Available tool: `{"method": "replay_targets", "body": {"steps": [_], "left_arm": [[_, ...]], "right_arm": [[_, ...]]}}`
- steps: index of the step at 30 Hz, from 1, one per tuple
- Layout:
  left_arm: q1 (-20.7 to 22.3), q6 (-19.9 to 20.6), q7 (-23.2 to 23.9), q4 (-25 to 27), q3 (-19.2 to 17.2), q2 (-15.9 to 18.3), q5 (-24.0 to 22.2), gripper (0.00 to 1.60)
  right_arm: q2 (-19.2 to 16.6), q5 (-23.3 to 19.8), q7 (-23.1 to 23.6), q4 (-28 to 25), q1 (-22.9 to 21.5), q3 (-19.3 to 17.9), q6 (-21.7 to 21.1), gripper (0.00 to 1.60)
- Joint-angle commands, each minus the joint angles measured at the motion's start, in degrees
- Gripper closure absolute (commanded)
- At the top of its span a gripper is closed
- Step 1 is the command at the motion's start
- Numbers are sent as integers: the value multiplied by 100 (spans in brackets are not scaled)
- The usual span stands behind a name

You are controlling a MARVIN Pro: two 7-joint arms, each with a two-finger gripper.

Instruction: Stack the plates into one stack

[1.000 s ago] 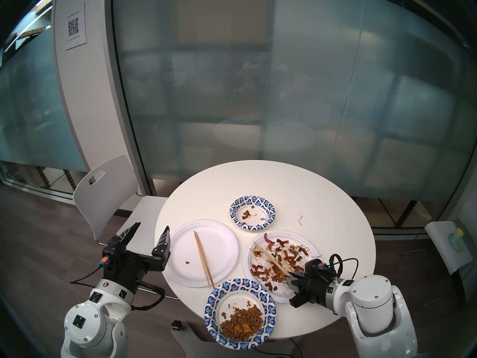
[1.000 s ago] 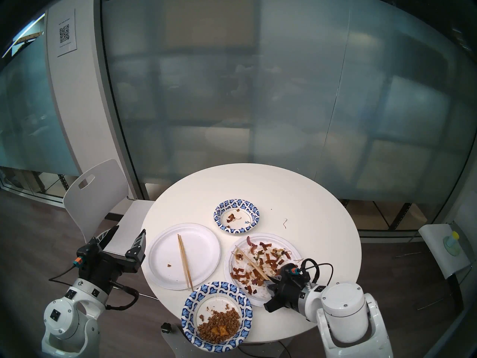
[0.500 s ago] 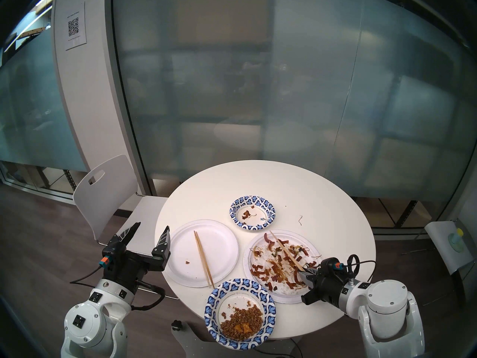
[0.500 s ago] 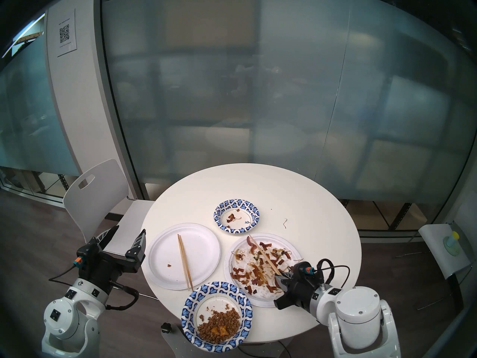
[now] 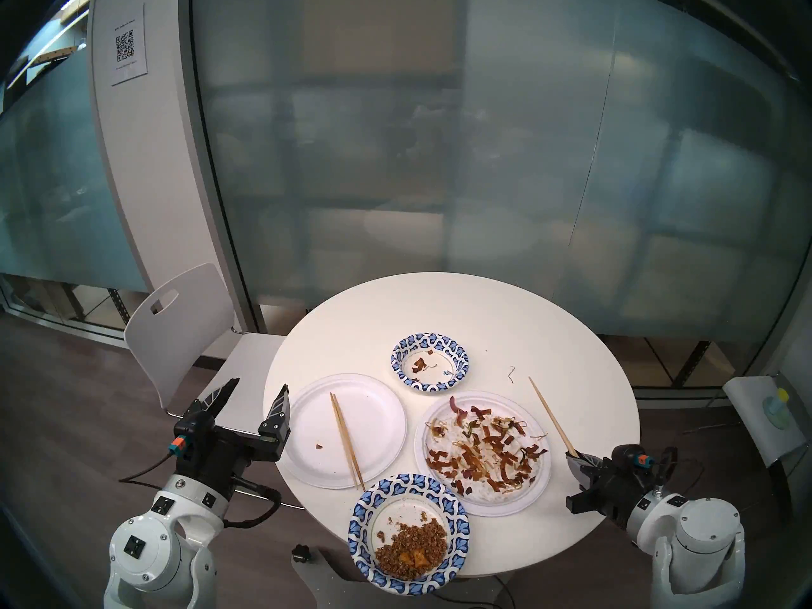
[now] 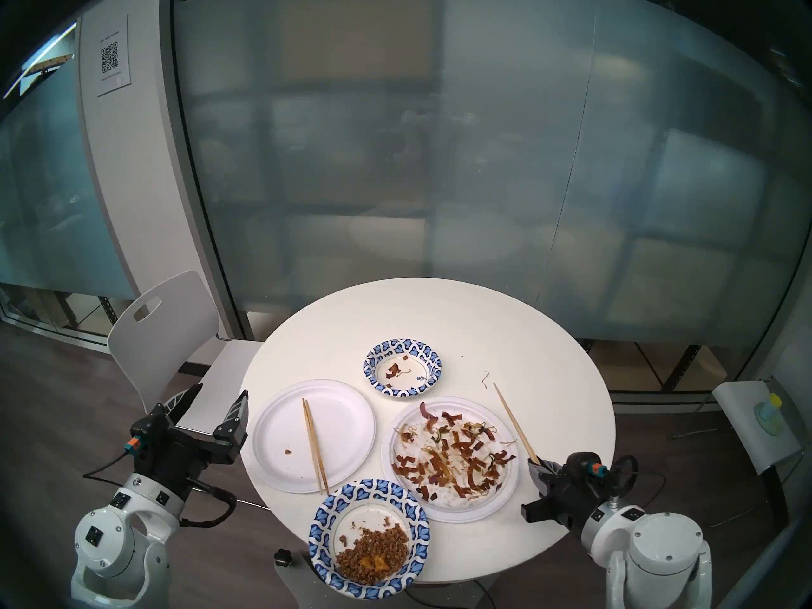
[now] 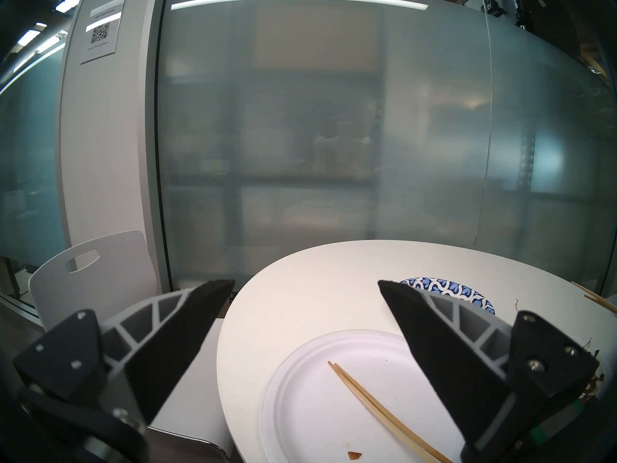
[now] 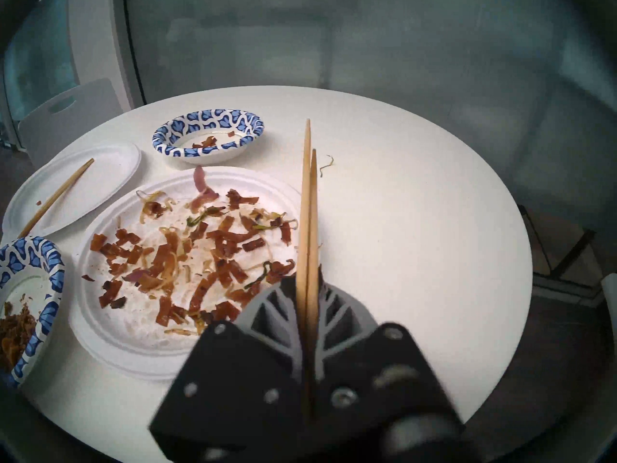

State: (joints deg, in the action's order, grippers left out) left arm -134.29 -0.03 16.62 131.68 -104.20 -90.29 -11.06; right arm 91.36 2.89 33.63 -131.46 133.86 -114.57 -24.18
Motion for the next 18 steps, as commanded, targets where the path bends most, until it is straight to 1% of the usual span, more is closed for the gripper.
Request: {"method": "replay_targets", "body": {"steps": [1, 6, 9, 14, 18], "left_arm": [[-6, -8, -2, 116, -5, -3, 0, 0], [-7, -7, -2, 117, -5, -4, 0, 0], [-7, -8, -2, 116, -5, -3, 0, 0], [-6, -9, -2, 115, -5, -3, 0, 0], [-7, -8, -2, 116, -5, -4, 0, 0]], "right_arm": [[361, -299, -162, 291, -54, -168, 429, 160], [257, -358, -182, 619, -275, -232, 503, 159], [232, -399, -175, 708, -385, -224, 478, 160], [132, -349, -181, 808, -515, -189, 395, 160], [35, -305, -178, 1028, -657, -126, 312, 154]]}}
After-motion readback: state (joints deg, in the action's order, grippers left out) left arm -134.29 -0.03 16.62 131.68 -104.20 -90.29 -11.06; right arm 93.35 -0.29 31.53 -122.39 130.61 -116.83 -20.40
